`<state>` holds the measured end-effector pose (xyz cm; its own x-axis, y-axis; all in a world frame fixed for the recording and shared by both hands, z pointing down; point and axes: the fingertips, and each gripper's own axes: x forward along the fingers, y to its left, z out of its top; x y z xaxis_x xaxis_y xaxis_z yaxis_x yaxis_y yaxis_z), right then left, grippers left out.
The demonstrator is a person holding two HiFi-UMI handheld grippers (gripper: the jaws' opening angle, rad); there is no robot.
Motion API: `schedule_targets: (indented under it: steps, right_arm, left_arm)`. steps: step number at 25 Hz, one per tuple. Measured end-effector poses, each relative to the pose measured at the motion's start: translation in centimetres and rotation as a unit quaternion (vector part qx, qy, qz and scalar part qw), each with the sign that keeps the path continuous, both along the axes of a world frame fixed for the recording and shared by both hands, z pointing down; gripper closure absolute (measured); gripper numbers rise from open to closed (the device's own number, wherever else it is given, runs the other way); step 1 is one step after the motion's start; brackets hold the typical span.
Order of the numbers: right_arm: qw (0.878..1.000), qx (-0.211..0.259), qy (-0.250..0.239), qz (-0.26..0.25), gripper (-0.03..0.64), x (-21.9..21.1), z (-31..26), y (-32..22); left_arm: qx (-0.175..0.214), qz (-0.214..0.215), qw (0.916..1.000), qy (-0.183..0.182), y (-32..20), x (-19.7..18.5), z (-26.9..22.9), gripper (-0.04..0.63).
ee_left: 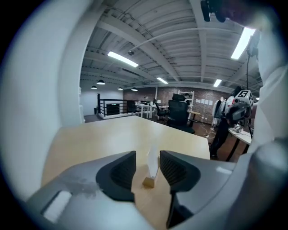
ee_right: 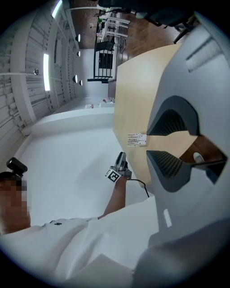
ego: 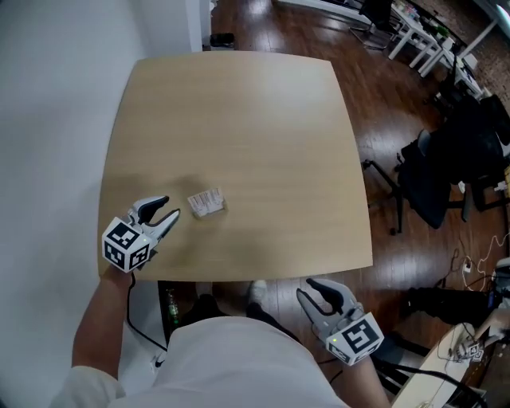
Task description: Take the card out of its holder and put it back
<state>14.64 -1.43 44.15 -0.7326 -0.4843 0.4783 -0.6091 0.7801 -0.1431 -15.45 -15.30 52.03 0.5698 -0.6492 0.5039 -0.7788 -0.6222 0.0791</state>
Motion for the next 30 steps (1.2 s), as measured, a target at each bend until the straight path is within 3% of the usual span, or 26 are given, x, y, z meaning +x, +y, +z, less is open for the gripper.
schedule_targets:
  steps: [6,9,11,16,20,25,30]
  right_arm:
    - [0.997,0.007,-0.007,-0.077,0.507,1.5,2.0,-2.0]
    - [0.995,0.001,-0.015,-0.102,0.506,1.4,2.4,-2.2]
    - [0.993,0.000,-0.023,-0.114,0.506,0.6,2.3,-1.8]
    - [0.991,0.018,-0.031,-0.130,0.505,-0.7,0.8,1.0]
    - [0.992,0.034,-0.031,-0.117,0.505,-1.0,-0.7,5.7]
    - [0.994,0.050,-0.029,-0.090,0.503,-1.6,-2.7,14.5]
    - [0.995,0.049,-0.026,-0.079,0.496,-1.1,-2.7,22.8]
  left_arm:
    - [0.006,-0.115,0.9933,-0.011,11.2,-2.9,-4.2,0.443]
    - [0.008,-0.173,0.9845,0.030,16.2,-1.7,-6.4,0.462]
    - [0.007,-0.187,0.9805,0.062,18.8,-0.1,-7.3,0.476]
    - [0.003,-0.147,0.9851,0.089,24.1,5.4,-7.9,0.479]
    - [0.039,-0.102,0.9919,0.066,28.9,7.1,-9.2,0.480]
    - [0.068,-0.096,0.9890,0.090,35.9,6.2,-11.0,0.494]
    - [0.068,-0.094,0.9846,0.131,42.6,7.2,-10.3,0.494]
